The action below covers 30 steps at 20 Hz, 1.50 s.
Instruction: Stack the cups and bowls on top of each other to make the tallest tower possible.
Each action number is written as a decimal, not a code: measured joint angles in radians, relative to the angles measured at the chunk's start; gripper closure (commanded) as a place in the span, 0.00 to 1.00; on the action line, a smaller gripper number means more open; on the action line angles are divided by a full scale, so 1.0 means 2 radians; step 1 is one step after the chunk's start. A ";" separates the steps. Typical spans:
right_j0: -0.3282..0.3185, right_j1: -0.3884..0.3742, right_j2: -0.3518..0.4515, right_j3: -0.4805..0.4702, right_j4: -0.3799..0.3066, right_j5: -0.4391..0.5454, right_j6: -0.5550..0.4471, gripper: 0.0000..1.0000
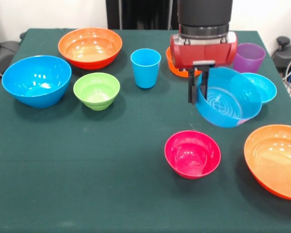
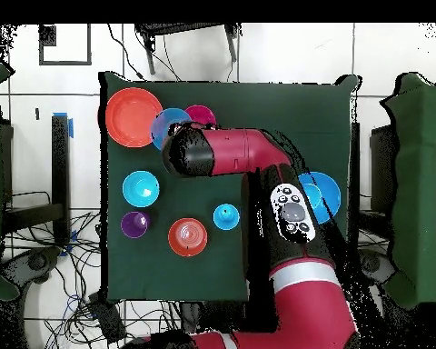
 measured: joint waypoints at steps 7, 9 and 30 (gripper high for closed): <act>0.000 -0.016 0.000 0.001 0.000 0.000 0.000 1.00; 0.000 -0.015 0.000 0.001 0.000 0.000 0.000 1.00; -0.008 0.018 0.001 -0.002 -0.012 -0.035 0.000 1.00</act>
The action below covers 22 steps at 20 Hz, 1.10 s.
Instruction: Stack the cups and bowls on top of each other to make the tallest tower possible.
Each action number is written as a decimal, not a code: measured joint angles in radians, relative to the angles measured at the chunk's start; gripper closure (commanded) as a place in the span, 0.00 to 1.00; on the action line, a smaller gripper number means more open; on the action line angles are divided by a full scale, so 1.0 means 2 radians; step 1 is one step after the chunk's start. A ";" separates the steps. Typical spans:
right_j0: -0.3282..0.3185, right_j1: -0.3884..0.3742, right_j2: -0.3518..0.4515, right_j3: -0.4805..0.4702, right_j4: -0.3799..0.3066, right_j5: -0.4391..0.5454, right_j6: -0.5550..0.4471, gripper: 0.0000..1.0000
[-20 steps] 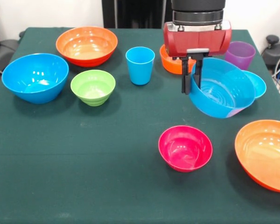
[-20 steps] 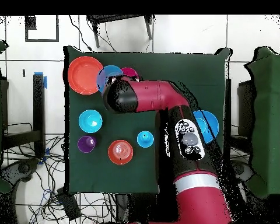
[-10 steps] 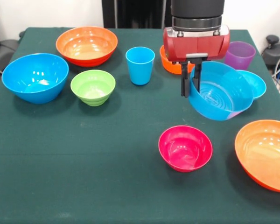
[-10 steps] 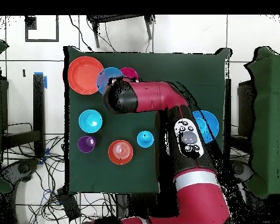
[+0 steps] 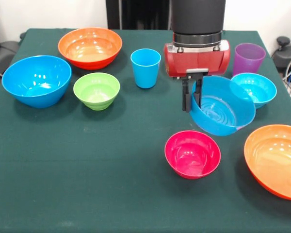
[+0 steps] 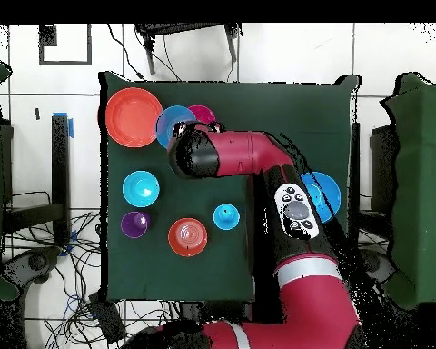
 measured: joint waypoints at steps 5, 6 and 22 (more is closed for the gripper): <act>-0.005 0.008 0.000 0.000 -0.014 -0.017 0.000 1.00; -0.006 0.009 0.000 0.000 -0.017 -0.021 0.000 1.00; -0.007 0.019 0.000 -0.004 -0.026 -0.029 0.000 1.00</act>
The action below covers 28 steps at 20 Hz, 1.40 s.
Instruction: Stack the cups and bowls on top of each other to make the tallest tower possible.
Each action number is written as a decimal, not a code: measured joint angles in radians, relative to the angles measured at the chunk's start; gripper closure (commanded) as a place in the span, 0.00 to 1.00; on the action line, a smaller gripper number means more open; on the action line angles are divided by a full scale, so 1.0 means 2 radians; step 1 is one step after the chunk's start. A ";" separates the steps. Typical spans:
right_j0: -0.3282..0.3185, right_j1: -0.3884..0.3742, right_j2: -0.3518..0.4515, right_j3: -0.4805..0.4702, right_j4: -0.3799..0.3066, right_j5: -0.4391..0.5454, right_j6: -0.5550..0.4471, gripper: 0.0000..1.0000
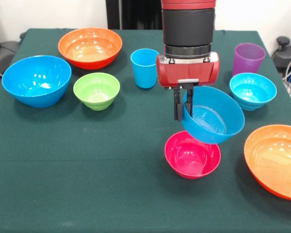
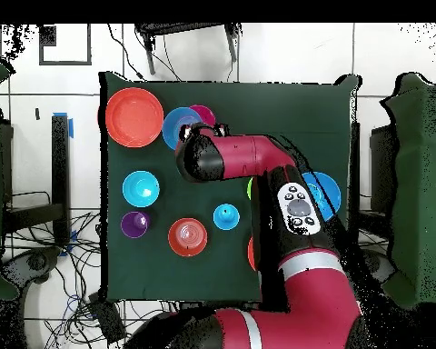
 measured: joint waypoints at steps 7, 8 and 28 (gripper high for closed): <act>0.001 0.004 0.000 -0.008 0.000 -0.003 0.000 1.00; 0.001 0.007 0.000 -0.011 0.000 -0.006 0.000 1.00; 0.001 0.062 0.000 -0.016 0.000 -0.045 0.000 1.00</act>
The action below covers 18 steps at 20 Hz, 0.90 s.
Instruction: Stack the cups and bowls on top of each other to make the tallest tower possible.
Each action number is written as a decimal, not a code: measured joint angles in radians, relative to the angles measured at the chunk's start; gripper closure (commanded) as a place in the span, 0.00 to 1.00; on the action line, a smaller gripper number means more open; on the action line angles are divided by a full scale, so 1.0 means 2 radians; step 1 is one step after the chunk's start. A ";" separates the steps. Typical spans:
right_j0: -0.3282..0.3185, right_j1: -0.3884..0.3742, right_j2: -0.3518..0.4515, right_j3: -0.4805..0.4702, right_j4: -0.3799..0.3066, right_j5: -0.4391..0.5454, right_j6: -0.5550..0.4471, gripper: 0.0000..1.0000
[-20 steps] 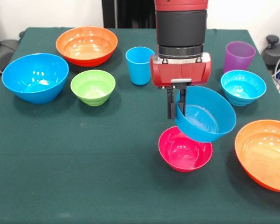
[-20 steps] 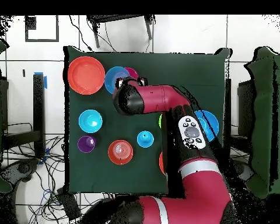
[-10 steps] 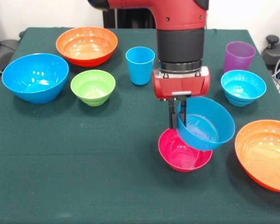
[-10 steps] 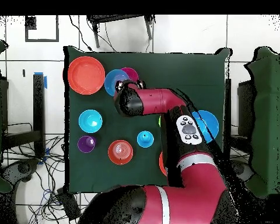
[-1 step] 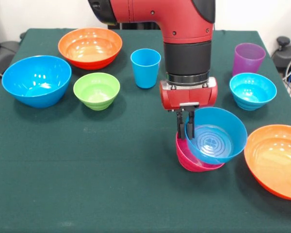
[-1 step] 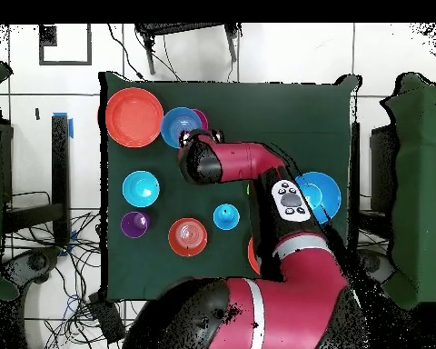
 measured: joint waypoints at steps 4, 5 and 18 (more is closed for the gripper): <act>0.000 -0.001 0.000 0.000 0.000 0.000 0.000 1.00; 0.000 -0.001 0.000 0.000 0.000 0.000 0.000 1.00; 0.000 -0.008 0.000 0.000 0.000 0.000 0.000 1.00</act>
